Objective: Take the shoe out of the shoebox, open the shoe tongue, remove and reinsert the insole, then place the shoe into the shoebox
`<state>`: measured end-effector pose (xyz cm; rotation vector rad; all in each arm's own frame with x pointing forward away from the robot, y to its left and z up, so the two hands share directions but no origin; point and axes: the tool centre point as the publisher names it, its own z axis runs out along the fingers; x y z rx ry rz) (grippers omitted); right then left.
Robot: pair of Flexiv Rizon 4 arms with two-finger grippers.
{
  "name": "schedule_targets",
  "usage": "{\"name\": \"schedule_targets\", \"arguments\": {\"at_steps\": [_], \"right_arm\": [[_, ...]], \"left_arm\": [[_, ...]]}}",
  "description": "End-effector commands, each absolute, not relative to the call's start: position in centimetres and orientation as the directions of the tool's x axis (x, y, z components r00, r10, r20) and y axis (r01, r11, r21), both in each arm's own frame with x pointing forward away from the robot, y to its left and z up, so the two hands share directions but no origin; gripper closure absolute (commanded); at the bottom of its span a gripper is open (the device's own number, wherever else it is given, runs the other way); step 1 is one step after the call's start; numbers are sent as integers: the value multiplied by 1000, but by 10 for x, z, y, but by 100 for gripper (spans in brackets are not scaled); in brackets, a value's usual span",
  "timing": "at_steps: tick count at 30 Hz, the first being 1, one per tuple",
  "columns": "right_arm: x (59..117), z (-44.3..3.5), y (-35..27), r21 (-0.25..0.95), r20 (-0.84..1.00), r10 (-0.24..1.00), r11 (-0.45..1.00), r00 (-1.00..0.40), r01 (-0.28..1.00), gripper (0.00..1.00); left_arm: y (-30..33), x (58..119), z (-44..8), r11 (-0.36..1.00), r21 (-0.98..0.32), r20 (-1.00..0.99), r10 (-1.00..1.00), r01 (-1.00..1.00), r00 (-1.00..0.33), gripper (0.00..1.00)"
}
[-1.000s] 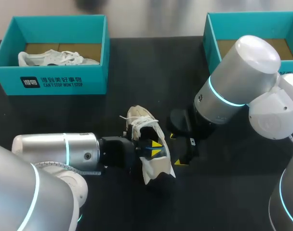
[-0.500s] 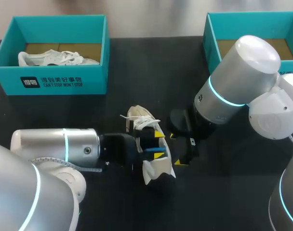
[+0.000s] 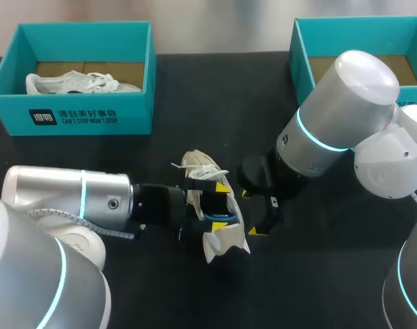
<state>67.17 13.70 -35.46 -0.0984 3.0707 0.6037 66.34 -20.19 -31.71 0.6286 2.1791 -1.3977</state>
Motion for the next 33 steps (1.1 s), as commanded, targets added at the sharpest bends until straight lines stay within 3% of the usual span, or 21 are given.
{"name": "schedule_targets", "arguments": {"at_steps": [1, 22, 33], "right_arm": [[672, -356, 134, 376, -23, -56, 925, -998, -61, 0], [683, -321, 27, 338, 16, -76, 939, -997, -66, 0], [686, -311, 11, 346, 7, -117, 932, -993, -107, 0]], "left_arm": [[-200, 666, -311, 391, -689, -586, 196, 611, -786, 37], [-159, 657, -296, 448, -616, -480, 440, 648, -759, 29], [-139, 659, -278, 445, -550, -384, 617, 707, -687, 33]]}}
